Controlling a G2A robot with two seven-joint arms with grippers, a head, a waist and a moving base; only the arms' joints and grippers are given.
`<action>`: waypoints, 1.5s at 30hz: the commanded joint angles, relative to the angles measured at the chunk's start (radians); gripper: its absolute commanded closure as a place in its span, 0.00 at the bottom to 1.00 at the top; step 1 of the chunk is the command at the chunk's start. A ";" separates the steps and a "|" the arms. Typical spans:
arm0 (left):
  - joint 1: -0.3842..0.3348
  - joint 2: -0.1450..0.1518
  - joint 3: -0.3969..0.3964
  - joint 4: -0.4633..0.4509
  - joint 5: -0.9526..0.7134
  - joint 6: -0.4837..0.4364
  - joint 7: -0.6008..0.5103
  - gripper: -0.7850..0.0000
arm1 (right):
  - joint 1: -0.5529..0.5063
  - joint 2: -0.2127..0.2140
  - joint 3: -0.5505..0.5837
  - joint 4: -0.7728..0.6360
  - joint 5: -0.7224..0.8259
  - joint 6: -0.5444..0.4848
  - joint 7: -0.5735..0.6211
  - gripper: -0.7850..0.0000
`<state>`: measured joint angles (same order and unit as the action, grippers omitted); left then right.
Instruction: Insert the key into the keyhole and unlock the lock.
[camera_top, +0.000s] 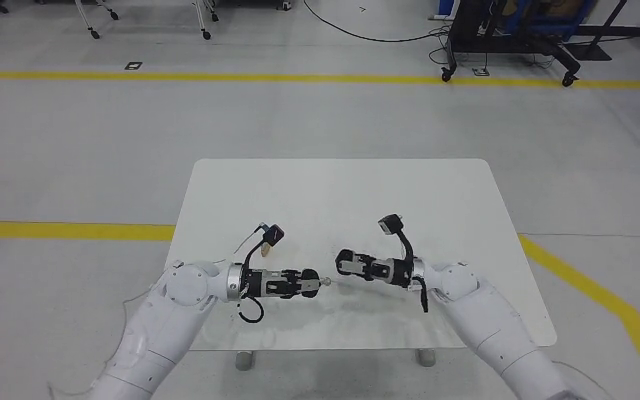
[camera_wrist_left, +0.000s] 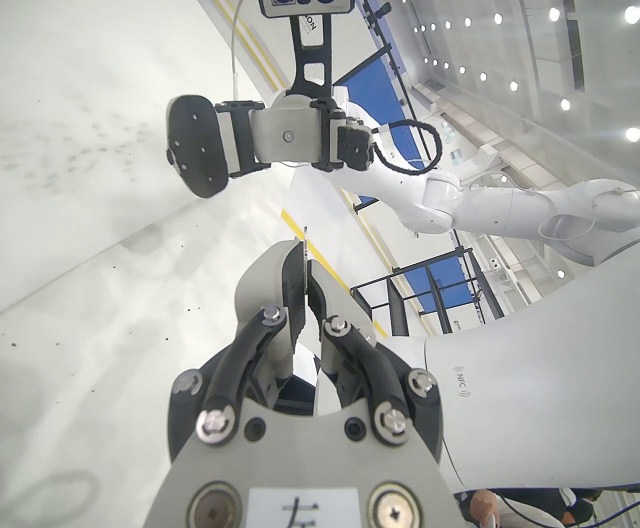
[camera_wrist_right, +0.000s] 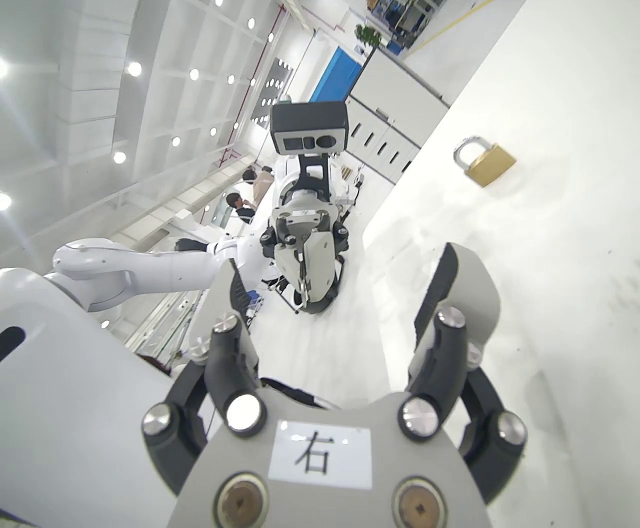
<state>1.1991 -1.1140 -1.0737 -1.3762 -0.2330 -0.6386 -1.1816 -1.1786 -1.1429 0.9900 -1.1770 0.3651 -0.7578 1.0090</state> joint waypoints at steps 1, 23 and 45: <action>-0.005 0.005 0.009 0.002 0.001 -0.006 0.006 1.00 | 0.001 0.003 -0.003 -0.001 0.007 0.016 0.051 0.58; -0.062 0.047 0.110 0.038 -0.030 -0.021 0.021 1.00 | 0.014 0.003 -0.060 -0.014 0.039 0.038 0.091 0.75; -0.094 0.066 0.167 0.060 -0.054 -0.042 0.042 1.00 | 0.029 0.002 -0.103 -0.026 0.026 0.033 0.082 0.92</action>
<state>1.1060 -1.0490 -0.9082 -1.3161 -0.2865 -0.6798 -1.1404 -1.1513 -1.1407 0.8883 -1.2046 0.3897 -0.7237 1.0914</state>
